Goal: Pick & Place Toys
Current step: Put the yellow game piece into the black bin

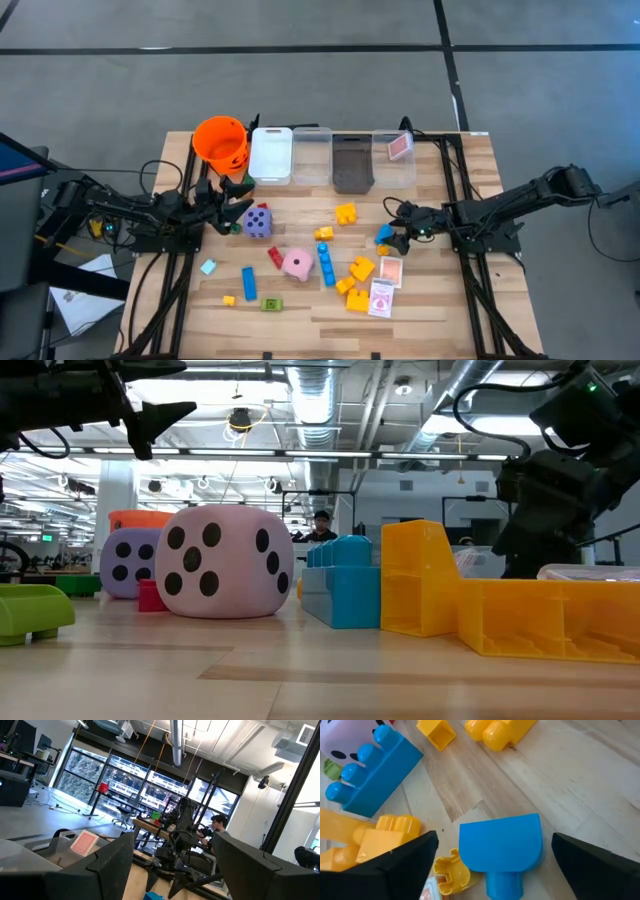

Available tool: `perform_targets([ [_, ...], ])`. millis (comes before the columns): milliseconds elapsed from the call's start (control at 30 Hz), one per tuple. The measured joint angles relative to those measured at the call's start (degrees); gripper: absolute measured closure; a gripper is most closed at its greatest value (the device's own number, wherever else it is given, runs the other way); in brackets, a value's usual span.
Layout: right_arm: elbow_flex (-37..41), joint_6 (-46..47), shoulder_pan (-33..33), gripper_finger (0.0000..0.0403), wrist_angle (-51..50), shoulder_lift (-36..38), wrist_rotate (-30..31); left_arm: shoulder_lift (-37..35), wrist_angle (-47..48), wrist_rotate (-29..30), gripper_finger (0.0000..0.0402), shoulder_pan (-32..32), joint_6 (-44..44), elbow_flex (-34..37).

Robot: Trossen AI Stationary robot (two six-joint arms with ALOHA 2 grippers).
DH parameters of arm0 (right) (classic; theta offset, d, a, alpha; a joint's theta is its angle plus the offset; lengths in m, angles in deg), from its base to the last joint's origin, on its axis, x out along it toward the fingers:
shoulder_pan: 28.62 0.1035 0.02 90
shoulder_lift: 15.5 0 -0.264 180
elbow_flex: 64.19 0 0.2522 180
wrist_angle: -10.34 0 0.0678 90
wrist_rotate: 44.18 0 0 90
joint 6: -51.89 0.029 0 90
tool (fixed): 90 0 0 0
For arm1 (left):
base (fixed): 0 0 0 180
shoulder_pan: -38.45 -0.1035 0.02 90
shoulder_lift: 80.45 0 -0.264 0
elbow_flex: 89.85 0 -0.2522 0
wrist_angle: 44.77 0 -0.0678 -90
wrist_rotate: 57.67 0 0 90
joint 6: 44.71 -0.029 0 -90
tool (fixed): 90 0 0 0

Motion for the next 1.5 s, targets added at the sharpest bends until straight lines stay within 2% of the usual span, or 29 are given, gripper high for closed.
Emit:
perform_targets([
  [267, 0.00, 0.64, -0.03, 0.0034, 0.08, 0.00, 1.43, 0.00, 0.02, -0.02, 0.0137, 0.00, 0.00, 0.00],
  [600, 0.00, 0.81, 2.05, 0.0037, 0.12, -0.15, 1.53, 0.00, 0.02, -0.01, 0.0137, 0.00, 0.00, 0.00],
  [833, -0.01, 0.28, 4.36, 0.0037, 0.15, -6.33, 2.11, 0.00, 0.02, 0.00, 0.0137, 0.00, 0.00, 0.00],
  [1100, -0.42, -0.11, 6.20, 0.0038, 5.17, -15.18, 8.76, 0.00, 0.02, -0.01, 0.0137, 0.00, 0.00, 0.00],
  [1333, -0.04, -2.39, 6.02, 0.0038, 7.85, -16.17, 13.76, 0.02, 0.04, -0.02, 0.0137, 0.00, 0.00, 0.00],
  [1500, -0.04, 1.14, 4.51, 0.0038, 7.78, -16.17, 16.23, 0.02, 0.07, -0.01, 0.0137, 0.00, 0.00, 0.00],
])
